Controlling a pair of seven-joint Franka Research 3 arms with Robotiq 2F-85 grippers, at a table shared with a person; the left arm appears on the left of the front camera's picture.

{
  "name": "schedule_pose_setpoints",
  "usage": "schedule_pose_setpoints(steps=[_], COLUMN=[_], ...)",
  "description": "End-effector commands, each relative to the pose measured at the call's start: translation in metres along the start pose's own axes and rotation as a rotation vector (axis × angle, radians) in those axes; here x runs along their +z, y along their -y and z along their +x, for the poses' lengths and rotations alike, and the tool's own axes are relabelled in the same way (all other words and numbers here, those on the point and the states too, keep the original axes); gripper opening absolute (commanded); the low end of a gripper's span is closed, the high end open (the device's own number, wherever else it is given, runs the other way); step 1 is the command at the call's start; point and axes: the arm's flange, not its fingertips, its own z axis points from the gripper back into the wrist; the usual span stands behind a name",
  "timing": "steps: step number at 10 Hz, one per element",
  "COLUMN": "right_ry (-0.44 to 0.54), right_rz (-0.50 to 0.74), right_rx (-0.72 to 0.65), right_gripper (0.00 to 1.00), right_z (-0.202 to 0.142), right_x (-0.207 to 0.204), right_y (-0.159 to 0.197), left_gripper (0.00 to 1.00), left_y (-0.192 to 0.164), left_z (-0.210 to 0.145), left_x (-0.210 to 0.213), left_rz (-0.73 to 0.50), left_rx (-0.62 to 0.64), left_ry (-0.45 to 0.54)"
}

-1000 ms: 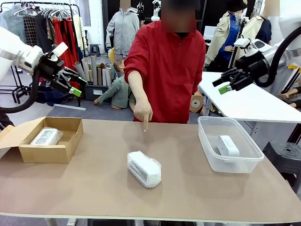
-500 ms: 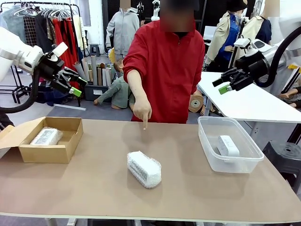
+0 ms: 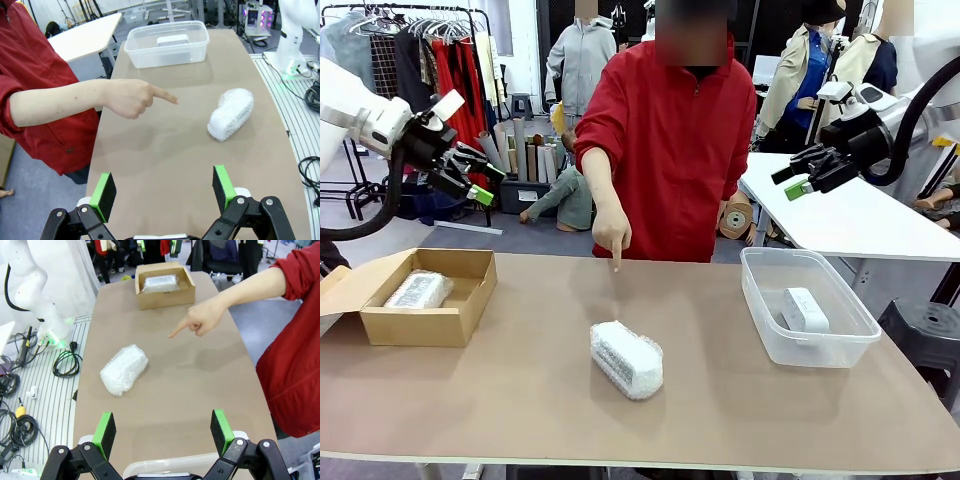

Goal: Separate and place wrapped and unwrapped clocks.
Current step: Pick up the Digital clock indicated by the person.

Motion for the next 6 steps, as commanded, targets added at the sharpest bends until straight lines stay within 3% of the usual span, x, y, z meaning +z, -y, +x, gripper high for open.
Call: schedule_pose_setpoints(steps=[1, 3, 6], right_ry=[0.002, 0.002, 0.002], right_rz=[-0.006, -0.006, -0.006], right_rx=[-0.004, -0.004, -0.004], right_gripper=[1.0, 1.0, 1.0], right_z=[0.004, 0.004, 0.004], right_x=[0.003, 0.003, 0.003], right_y=[0.002, 0.002, 0.002], left_gripper=[1.0, 1.0, 1.0], left_y=[0.003, 0.015, 0.033], left_z=[0.009, 0.036, 0.08], left_x=[-0.005, -0.026, -0.062], left_rz=[-0.017, -0.078, -0.164], left_rx=[0.029, 0.018, -0.144], left_ry=[-0.102, -0.217, -0.285])
